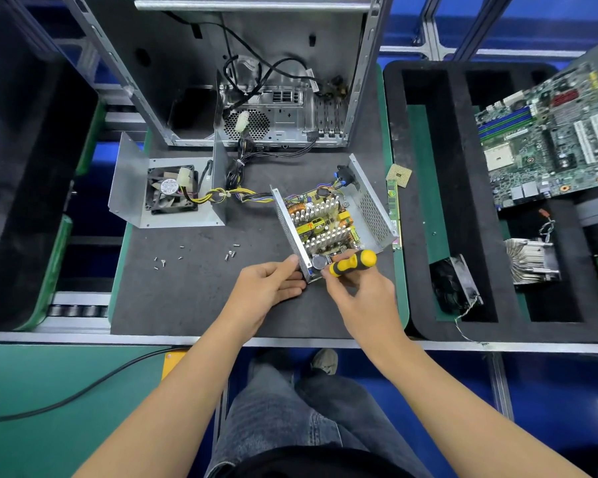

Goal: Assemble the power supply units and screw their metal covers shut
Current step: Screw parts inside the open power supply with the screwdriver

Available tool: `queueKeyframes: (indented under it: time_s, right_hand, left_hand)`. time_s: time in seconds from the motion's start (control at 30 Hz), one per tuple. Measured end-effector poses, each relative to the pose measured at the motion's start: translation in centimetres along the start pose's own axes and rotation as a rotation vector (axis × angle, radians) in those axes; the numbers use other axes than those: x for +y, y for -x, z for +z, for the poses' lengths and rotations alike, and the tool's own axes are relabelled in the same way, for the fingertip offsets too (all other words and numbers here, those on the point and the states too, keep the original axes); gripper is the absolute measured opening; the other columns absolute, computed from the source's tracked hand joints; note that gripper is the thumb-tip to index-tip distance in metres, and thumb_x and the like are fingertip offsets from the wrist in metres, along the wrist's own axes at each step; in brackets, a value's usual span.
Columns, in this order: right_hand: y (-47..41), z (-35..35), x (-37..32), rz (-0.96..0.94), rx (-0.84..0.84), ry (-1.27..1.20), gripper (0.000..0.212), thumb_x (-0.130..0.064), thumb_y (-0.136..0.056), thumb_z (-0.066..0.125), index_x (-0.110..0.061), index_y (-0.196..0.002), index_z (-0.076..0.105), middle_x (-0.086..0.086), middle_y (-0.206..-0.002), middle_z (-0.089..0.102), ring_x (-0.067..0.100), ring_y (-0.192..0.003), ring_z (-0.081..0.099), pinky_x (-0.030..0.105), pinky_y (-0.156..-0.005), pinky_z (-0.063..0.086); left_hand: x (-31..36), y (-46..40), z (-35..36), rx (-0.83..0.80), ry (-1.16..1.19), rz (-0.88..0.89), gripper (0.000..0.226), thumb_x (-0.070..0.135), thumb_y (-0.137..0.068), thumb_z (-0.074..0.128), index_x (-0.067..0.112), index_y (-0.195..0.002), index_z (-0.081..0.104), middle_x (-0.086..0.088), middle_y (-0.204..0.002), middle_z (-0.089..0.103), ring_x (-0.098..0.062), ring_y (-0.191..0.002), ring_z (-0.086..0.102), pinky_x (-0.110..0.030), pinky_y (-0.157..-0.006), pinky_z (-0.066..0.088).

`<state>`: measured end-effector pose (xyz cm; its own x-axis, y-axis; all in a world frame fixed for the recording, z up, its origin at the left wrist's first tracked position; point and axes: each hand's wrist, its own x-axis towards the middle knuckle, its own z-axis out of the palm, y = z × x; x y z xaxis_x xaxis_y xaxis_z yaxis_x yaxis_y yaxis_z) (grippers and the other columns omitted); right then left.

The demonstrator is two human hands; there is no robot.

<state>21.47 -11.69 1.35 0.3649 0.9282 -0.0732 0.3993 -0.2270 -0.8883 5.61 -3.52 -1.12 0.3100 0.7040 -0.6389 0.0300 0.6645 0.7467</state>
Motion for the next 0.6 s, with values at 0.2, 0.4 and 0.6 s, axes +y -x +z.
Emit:
queueKeyframes:
  time_s: [0.2, 0.4, 0.6]
  right_hand:
    - [0.19, 0.14, -0.02, -0.027, 0.004, 0.037, 0.024, -0.033, -0.093, 0.067, -0.051, -0.097, 0.052, -0.030, -0.097, 0.062, -0.003, -0.091, 0.064, 0.013, -0.077, 0.050]
    - [0.27, -0.06, -0.34, -0.027, 0.032, 0.038, 0.030, -0.036, -0.093, 0.065, -0.060, -0.096, 0.050, -0.033, -0.102, 0.061, -0.005, -0.094, 0.063, 0.005, -0.077, 0.047]
    - [0.23, 0.07, -0.25, -0.006, 0.049, 0.028, 0.026, -0.033, -0.092, 0.068, -0.054, -0.092, 0.052, -0.027, -0.095, 0.065, 0.001, -0.092, 0.066, 0.020, -0.081, 0.052]
  left_hand:
    - [-0.02, 0.05, -0.07, -0.005, -0.008, 0.002, 0.059, 0.052, -0.069, 0.077, 0.003, -0.102, 0.074, -0.013, -0.098, 0.076, -0.025, -0.095, 0.074, -0.028, -0.080, 0.058]
    - [0.07, 0.04, 0.06, 0.009, -0.006, -0.002, 0.057, 0.049, -0.070, 0.076, 0.002, -0.102, 0.074, -0.014, -0.097, 0.076, -0.025, -0.094, 0.074, -0.028, -0.081, 0.059]
    - [0.23, 0.15, 0.18, 0.013, -0.004, -0.007, 0.051, 0.045, -0.076, 0.074, 0.002, -0.103, 0.073, -0.015, -0.098, 0.076, -0.025, -0.093, 0.074, -0.028, -0.081, 0.058]
